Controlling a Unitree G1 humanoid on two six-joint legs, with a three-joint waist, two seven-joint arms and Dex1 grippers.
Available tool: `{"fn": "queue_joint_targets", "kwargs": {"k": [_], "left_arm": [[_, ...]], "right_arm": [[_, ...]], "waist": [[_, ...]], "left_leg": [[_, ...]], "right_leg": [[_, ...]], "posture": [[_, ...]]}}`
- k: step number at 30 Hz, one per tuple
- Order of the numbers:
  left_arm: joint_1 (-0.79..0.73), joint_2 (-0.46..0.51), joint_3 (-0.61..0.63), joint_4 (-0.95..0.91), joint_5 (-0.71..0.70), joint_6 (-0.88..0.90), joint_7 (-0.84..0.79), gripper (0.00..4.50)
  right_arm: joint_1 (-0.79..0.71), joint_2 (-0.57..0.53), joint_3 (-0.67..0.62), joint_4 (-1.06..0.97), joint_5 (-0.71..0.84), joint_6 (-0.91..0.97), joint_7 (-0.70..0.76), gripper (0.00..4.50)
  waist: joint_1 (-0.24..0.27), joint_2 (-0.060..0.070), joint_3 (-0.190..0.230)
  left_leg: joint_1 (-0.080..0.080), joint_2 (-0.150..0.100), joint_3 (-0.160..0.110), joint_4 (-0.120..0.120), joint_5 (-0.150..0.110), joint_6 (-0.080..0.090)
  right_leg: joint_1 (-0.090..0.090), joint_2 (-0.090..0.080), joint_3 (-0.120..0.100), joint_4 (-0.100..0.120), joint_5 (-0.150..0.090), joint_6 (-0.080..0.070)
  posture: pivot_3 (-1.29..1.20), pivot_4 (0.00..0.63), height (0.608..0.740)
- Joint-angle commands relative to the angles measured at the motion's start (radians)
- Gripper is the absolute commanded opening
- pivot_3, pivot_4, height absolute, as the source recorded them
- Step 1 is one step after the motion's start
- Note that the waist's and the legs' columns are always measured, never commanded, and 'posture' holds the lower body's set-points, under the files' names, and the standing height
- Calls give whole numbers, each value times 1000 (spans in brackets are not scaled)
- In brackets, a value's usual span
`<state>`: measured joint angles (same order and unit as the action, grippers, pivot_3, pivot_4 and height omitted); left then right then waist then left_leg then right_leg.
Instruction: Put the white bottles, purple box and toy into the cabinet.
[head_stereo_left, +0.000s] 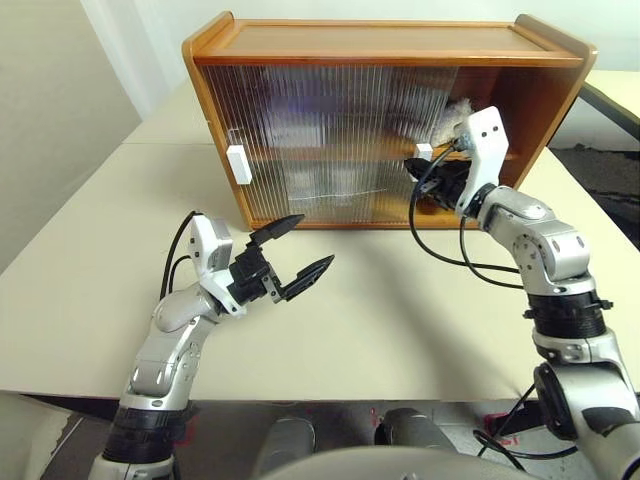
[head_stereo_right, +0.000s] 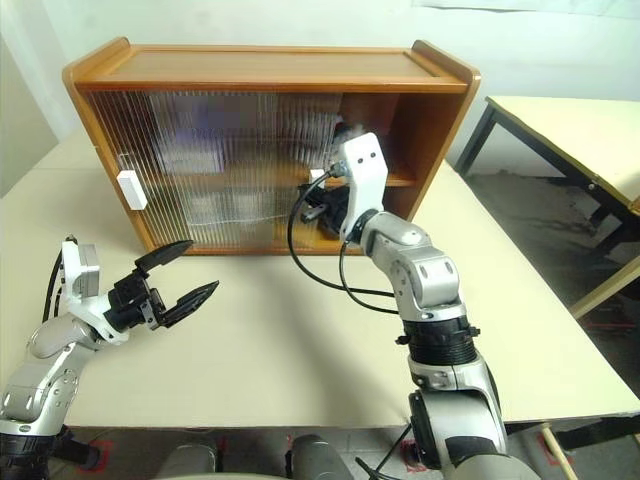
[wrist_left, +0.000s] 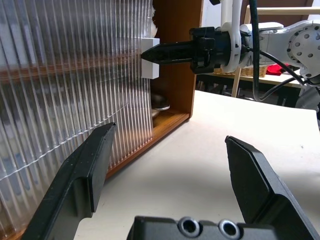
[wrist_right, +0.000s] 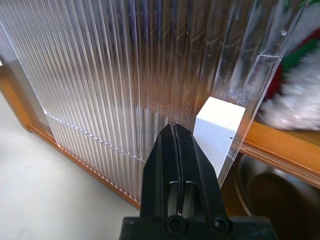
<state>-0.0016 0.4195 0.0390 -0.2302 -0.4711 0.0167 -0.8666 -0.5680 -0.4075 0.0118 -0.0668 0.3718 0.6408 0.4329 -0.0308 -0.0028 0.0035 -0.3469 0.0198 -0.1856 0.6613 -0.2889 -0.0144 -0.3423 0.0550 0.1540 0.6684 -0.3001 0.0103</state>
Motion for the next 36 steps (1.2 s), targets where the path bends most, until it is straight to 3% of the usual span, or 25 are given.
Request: {"fn": "queue_joint_targets", "kwargs": {"k": [1,15,36], "left_arm": [[-7,2,-9,8,5,7,1,4500],[-12,9,-7,13,1,10,-7,4500],[-19,18,-6,28,5,7,-24,4500]], "right_arm": [[13,-45,-75,41,-38,-11,-34,39],[69,-122,-133,59,-49,-36,-23,39],[52,-231,-168,193,-93,-116,-20,39]], "waist": [[1,-1,0],[0,-2,1],[-9,-3,2]], "left_leg": [[0,0,0,0,1,-1],[-10,0,1,-2,2,-2],[-9,-1,1,0,3,-2]], "right_leg": [[-1,0,0,0,1,0],[-5,0,1,-1,4,0],[-4,-1,2,-1,5,3]], "posture": [[-83,13,740],[-96,12,740],[-100,0,740]]}}
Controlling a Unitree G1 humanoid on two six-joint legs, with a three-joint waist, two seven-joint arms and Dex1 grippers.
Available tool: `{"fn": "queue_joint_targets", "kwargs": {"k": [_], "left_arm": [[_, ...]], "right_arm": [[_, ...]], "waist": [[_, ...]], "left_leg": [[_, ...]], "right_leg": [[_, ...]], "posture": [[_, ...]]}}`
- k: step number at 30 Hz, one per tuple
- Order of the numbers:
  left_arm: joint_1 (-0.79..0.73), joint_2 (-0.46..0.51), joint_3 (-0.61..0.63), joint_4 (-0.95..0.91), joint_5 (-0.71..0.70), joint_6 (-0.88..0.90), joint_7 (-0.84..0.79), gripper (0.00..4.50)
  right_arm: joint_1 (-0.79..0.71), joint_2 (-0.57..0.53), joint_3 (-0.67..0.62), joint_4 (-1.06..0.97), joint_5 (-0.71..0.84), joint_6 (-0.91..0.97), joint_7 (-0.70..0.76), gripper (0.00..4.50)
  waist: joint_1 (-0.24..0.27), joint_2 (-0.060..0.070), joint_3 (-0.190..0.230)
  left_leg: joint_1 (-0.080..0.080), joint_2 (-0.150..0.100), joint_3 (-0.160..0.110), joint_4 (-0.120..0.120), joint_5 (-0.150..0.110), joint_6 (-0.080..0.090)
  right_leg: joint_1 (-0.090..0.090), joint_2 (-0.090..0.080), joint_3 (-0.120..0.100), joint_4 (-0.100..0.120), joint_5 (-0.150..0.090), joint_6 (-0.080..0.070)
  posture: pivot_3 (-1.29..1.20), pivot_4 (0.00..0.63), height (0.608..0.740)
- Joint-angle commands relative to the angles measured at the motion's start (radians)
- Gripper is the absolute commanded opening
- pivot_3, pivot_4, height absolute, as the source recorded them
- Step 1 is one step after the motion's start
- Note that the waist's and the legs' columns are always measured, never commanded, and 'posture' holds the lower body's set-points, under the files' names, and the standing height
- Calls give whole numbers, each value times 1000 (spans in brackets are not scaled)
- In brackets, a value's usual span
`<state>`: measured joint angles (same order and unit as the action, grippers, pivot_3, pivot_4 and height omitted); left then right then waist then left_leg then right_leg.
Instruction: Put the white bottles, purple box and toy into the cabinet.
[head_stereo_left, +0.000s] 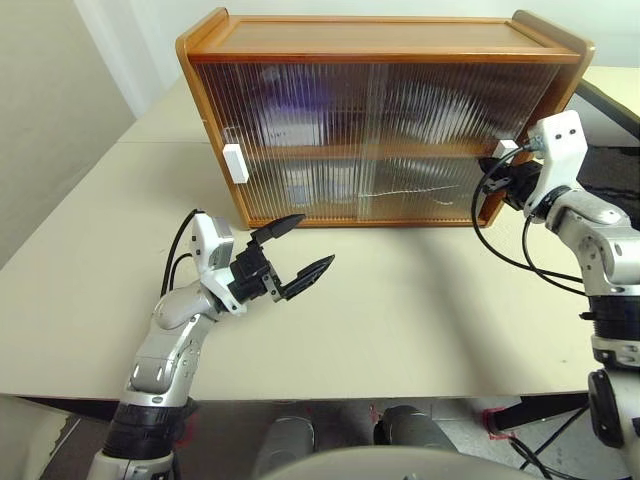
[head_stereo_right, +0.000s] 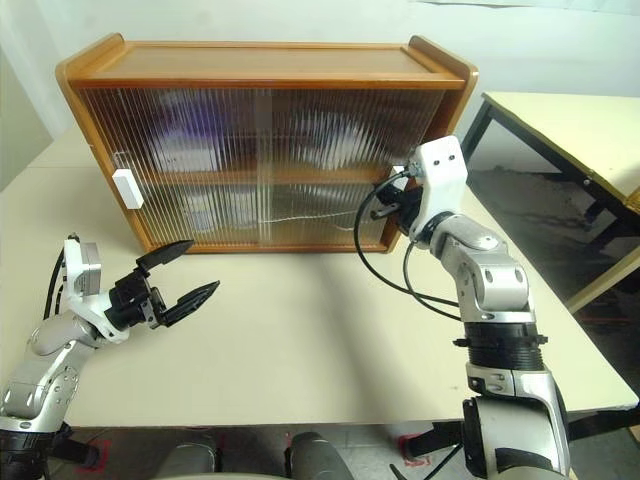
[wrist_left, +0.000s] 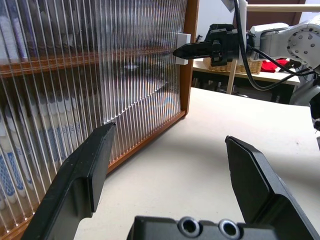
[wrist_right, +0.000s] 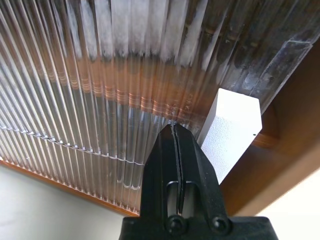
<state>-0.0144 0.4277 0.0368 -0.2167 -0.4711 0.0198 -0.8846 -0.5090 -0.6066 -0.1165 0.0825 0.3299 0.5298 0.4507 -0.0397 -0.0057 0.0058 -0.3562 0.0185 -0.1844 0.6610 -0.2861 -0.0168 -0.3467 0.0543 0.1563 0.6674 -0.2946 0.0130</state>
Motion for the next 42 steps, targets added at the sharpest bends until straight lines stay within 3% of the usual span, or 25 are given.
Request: {"fn": "queue_joint_targets", "kwargs": {"k": [1,13,18,21,26,29,37,40,42], "left_arm": [[-6,10,-3,14,4,4,-7,4500],[-5,10,-3,21,4,-1,-7,4500],[1,9,0,23,3,-4,-7,4500],[8,13,6,22,1,-5,-7,4500],[28,41,54,25,-15,1,-6,4500],[45,68,89,25,-28,10,-12,4500],[118,98,209,12,-68,17,27,4500],[160,94,294,41,-49,47,130,4500],[163,100,337,85,-6,63,213,4500]], "right_arm": [[-7,-35,-41,46,-52,-7,-36,39],[5,-70,-46,53,-84,-24,-32,39],[-6,-39,-64,29,-22,-5,6,39],[-12,-18,-65,4,34,0,66,39],[41,-16,-38,-135,215,42,332,39],[95,-36,-44,-189,297,62,462,39],[241,-57,-162,-122,396,4,638,35],[312,-67,-236,-1,367,-86,668,617],[334,-71,-278,71,361,-135,677,1371]], "waist": [[1,0,0],[2,0,0],[2,0,0],[1,0,0],[-7,2,0],[-2,1,0],[11,0,0],[11,0,0],[11,0,0]], "left_leg": [[0,0,0,0,0,0],[-1,-1,0,1,1,1],[-1,-2,0,1,1,1],[-2,-2,0,0,1,1],[-8,0,1,-1,3,-2],[-8,-1,1,-1,6,-6],[-9,-2,1,-1,7,-12],[-8,-2,1,-1,6,-10],[-8,-2,1,-1,3,-3]], "right_leg": [[0,0,0,0,0,0],[0,-1,0,0,1,0],[0,-2,1,0,1,1],[-2,-2,1,0,1,1],[-8,2,0,0,0,1],[-5,3,0,0,-2,9],[-3,2,2,0,-10,6],[-3,2,2,0,-11,4],[-3,2,2,0,-11,3]], "posture": [[-100,0,740],[-104,0,740],[-103,4,740],[-98,7,740],[-91,11,740],[-91,11,740],[-89,13,740],[-83,15,740],[-79,16,740]]}}
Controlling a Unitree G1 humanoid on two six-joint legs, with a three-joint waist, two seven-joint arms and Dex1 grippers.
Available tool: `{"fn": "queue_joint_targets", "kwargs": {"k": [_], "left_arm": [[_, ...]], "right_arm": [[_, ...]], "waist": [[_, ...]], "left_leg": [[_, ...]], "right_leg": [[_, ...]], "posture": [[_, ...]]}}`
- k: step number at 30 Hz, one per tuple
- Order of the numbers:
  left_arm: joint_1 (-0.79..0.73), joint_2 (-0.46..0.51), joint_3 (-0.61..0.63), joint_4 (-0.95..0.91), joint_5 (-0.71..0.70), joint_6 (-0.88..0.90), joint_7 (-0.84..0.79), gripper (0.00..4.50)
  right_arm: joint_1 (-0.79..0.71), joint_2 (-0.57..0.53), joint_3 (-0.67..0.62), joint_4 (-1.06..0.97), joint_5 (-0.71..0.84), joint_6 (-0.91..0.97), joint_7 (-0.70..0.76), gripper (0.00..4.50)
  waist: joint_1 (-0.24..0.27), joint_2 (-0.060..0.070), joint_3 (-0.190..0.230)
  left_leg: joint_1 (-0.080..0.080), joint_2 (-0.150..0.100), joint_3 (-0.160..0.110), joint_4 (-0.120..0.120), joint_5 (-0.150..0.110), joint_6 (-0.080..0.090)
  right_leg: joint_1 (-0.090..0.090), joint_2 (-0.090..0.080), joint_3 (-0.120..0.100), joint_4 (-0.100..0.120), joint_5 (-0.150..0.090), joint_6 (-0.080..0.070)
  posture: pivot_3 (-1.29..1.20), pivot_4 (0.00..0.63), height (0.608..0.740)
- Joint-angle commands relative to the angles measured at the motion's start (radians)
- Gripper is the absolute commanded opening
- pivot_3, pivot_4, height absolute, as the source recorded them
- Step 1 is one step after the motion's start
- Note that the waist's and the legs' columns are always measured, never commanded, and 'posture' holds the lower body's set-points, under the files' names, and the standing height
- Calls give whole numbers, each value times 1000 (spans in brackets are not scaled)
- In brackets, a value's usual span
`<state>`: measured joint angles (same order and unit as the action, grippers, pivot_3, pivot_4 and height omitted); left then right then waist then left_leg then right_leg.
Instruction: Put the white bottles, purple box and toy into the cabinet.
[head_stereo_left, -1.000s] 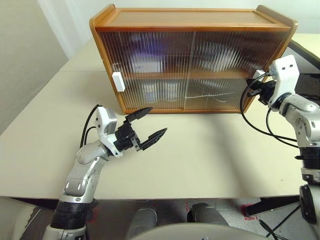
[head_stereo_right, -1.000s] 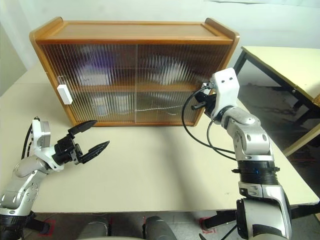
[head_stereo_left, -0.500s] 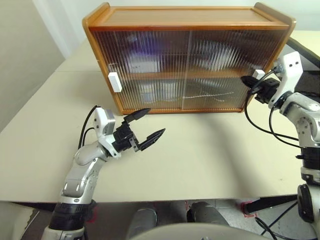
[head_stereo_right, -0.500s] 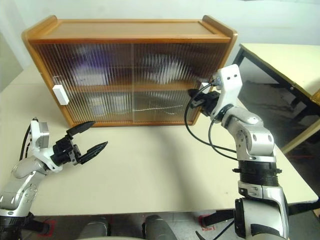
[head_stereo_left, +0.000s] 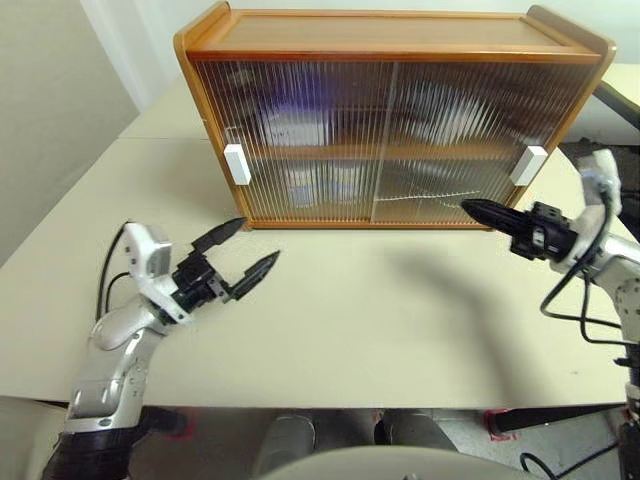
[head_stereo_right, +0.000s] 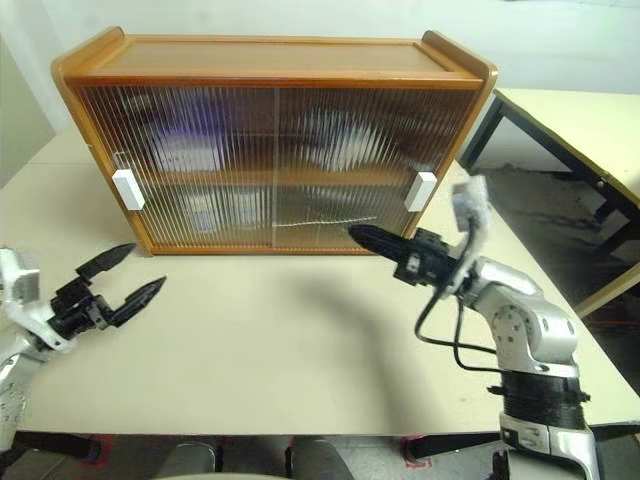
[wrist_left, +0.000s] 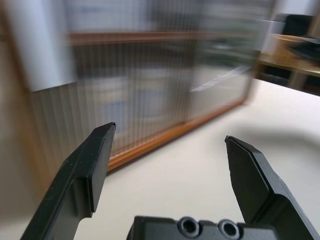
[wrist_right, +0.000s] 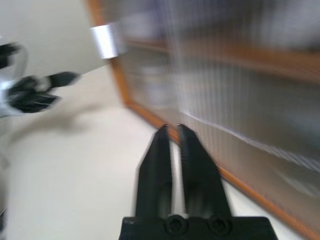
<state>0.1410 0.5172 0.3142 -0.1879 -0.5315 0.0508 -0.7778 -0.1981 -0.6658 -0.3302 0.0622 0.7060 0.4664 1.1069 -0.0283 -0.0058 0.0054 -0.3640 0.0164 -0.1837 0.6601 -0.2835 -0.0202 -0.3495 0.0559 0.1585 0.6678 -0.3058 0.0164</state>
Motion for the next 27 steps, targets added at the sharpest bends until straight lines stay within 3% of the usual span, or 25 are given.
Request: {"fn": "queue_joint_targets", "kwargs": {"k": [1,8,15,27], "left_arm": [[3,15,79,84,77,30,139,4500],[-87,41,144,283,206,43,357,4500],[-172,68,158,431,273,32,457,4500],[-159,62,164,404,271,9,445,4500]], "right_arm": [[23,-4,-97,135,-9,-100,12,1734],[23,-8,-135,489,-187,-367,-136,4341],[-49,30,-189,657,-160,-571,-97,4428],[-61,59,-225,770,-152,-735,-19,4428]], "waist": [[-1,1,1],[-1,-6,6],[-9,-2,8],[-6,-4,7]], "left_leg": [[0,0,0,0,-1,2],[18,1,0,-2,-4,3],[19,3,1,-2,-4,3],[21,2,2,-1,-3,2]], "right_leg": [[0,0,0,1,0,0],[14,0,0,1,3,-4],[13,0,-2,2,6,-9],[19,0,-2,1,4,-7]], "posture": [[-79,16,740],[-67,20,740],[-80,9,740],[-64,0,740]]}}
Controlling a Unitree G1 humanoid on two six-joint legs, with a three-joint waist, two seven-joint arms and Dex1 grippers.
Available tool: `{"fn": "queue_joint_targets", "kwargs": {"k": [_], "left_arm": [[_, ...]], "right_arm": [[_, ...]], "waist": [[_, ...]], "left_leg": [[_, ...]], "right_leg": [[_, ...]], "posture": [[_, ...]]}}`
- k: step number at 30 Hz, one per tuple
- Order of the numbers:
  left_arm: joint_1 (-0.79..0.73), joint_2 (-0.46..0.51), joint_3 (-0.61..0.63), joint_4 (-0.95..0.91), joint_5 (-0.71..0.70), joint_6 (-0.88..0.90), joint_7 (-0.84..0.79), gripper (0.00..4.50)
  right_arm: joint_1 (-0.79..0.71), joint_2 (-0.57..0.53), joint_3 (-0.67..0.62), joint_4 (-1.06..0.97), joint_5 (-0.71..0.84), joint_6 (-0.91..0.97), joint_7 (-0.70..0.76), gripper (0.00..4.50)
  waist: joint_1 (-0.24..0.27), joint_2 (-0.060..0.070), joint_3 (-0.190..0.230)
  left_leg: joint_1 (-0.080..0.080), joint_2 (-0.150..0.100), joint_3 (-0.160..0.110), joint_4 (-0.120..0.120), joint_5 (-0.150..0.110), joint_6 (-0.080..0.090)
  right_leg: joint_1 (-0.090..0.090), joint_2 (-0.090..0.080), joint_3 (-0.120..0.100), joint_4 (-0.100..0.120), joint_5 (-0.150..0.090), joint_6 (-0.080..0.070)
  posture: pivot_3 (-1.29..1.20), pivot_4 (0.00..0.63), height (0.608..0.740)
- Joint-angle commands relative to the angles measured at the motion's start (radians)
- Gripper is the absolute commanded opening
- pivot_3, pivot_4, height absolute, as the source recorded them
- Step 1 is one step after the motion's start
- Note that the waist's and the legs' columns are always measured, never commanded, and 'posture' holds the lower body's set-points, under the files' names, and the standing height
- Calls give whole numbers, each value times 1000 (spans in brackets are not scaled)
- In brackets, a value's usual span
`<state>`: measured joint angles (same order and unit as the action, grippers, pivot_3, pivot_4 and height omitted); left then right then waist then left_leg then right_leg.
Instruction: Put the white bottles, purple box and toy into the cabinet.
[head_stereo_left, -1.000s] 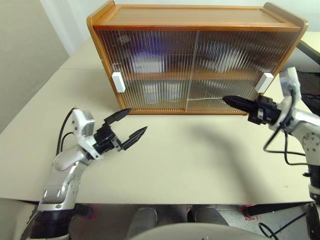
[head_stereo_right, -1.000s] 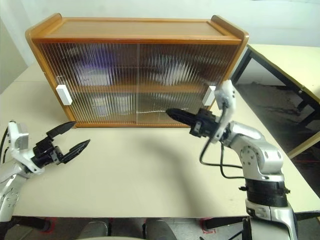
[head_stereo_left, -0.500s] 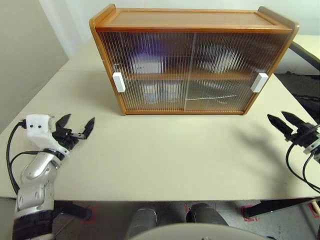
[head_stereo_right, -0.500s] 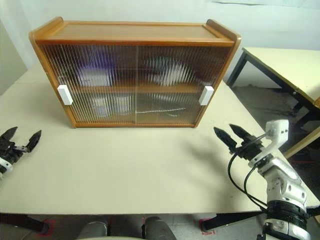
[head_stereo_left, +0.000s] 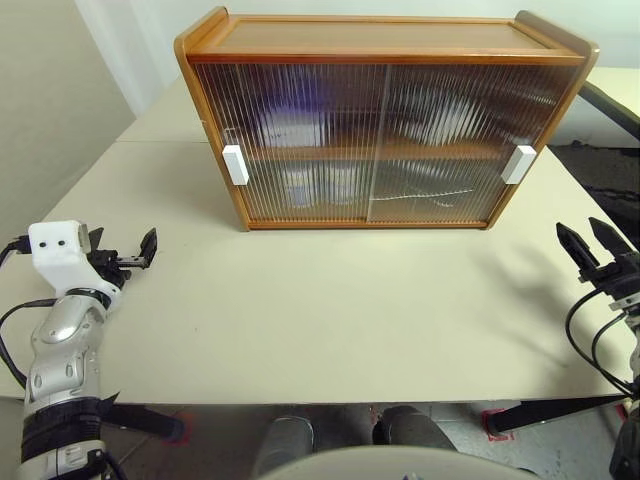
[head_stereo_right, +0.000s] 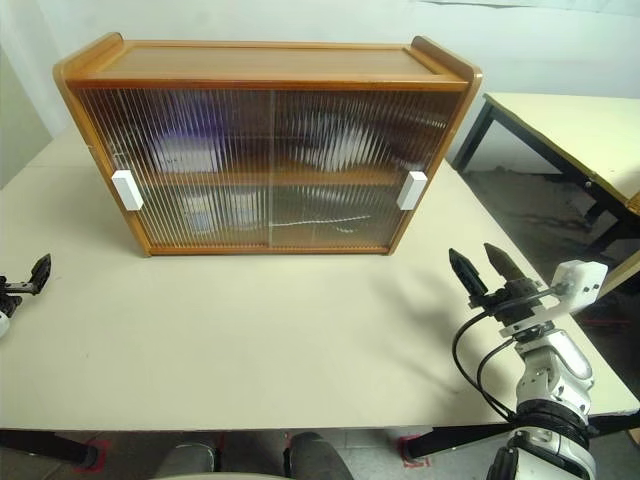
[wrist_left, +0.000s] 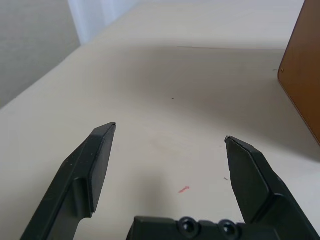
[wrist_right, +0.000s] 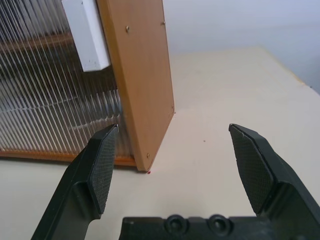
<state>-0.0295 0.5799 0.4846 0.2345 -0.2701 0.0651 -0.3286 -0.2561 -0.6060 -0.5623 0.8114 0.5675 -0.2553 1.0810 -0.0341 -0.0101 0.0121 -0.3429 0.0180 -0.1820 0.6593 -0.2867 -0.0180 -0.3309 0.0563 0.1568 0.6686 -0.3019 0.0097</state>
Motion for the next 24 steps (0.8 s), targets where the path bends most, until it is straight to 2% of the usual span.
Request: {"fn": "queue_joint_targets", "kwargs": {"k": [1,8,24], "left_arm": [[12,1,-10,-25,12,-3,-4,4500],[18,9,-12,-76,13,32,-2,4500],[40,-10,-13,-107,7,51,-8,4500]], "right_arm": [[-10,-4,5,24,-9,-10,12,4428],[-68,-33,20,74,-25,-2,33,4428],[-78,15,74,44,-50,4,35,4428]], "waist": [[0,0,0],[-1,-3,4],[6,-12,19]], "left_leg": [[1,0,0,0,0,0],[10,0,0,0,0,0],[9,0,0,-3,-1,-2]], "right_leg": [[1,0,0,0,0,0],[9,0,1,0,1,-1],[7,0,1,0,-3,-3]], "posture": [[-65,0,740],[-56,20,740],[-44,43,740]]}}
